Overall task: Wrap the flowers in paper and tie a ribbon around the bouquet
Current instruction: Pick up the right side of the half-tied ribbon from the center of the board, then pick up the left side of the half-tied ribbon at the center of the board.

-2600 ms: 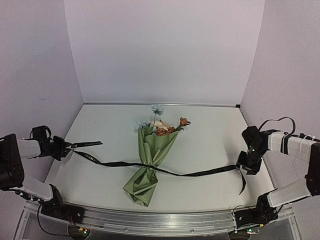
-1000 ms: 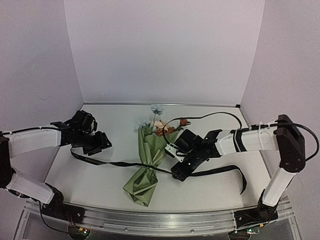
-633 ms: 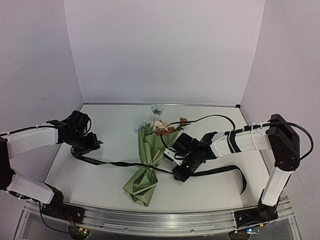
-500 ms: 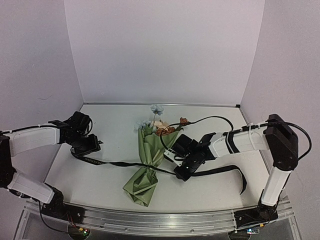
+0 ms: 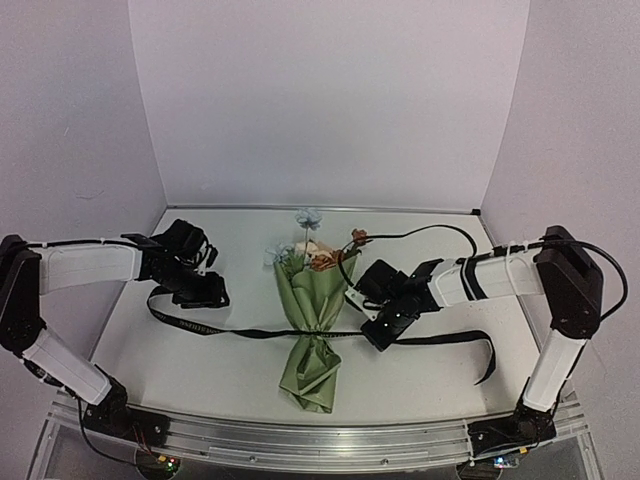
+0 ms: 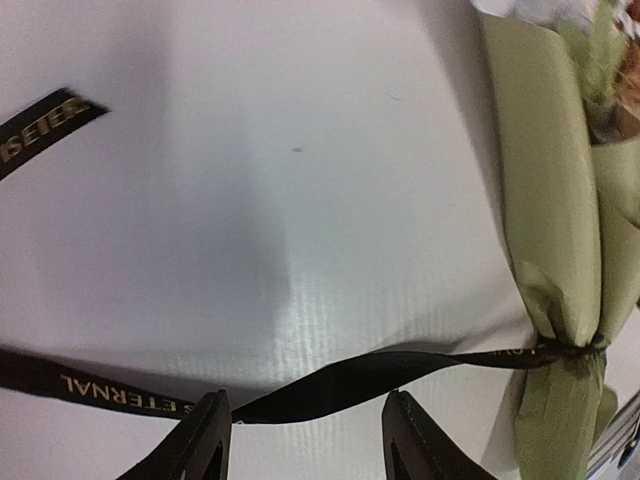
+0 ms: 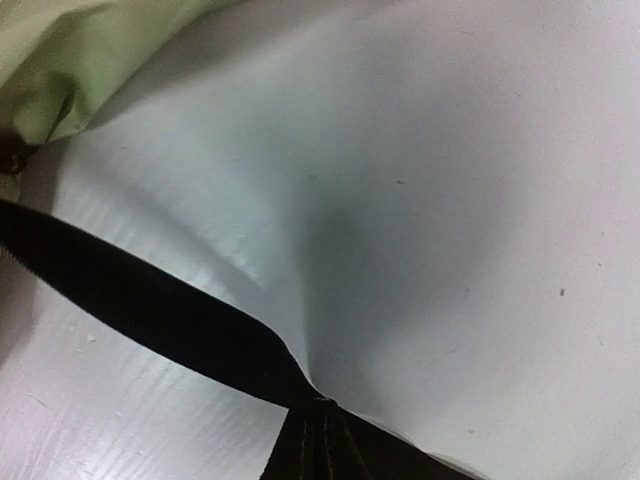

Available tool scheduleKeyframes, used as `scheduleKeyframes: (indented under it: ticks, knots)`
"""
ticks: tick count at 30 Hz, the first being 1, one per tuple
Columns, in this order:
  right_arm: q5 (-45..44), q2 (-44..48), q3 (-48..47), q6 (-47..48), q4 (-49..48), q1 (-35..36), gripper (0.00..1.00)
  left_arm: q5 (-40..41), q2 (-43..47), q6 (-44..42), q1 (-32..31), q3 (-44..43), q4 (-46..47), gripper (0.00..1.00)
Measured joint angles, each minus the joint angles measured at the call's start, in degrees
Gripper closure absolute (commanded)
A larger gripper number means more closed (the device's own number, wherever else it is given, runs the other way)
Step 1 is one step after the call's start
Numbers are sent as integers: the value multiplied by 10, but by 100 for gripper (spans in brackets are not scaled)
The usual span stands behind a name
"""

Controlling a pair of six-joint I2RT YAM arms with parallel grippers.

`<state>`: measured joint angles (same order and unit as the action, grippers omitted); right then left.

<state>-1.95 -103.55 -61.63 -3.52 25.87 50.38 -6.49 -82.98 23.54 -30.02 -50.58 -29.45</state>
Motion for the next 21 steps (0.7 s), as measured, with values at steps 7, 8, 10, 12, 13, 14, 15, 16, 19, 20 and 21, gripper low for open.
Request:
scheduleKeyframes:
  ticks: [7,8,10,12,13,14,15,16,19,20,21]
  knots:
    - [1,23,8,-17,2,-56,99,-4,-60,-75,-84,-39,-2,46]
    - [1,26,8,-18,2,-56,99,-6,-68,-88,-88,-39,-5,45]
    - [4,30,8,-20,2,-55,100,-12,-83,-115,-93,-44,-17,43]
    - [6,31,8,-21,2,-54,100,-20,-90,-137,-97,-46,-26,41]
    - [8,31,8,-21,2,-53,100,-26,-91,-147,-97,-46,-30,40]
    - [10,31,8,-22,3,-53,100,-32,-91,-154,-98,-46,-35,40]
    - [11,31,8,-23,3,-53,100,-38,-91,-161,-99,-46,-40,39]
    - [12,31,8,-23,3,-53,100,-43,-92,-165,-100,-46,-44,39]
    - [14,31,8,-23,3,-53,100,-55,-100,-174,-103,-51,-57,38]
    - [14,31,8,-23,3,-54,100,-58,-105,-175,-105,-54,-61,38]
    - [14,31,8,-24,3,-54,100,-60,-110,-176,-107,-57,-63,38]
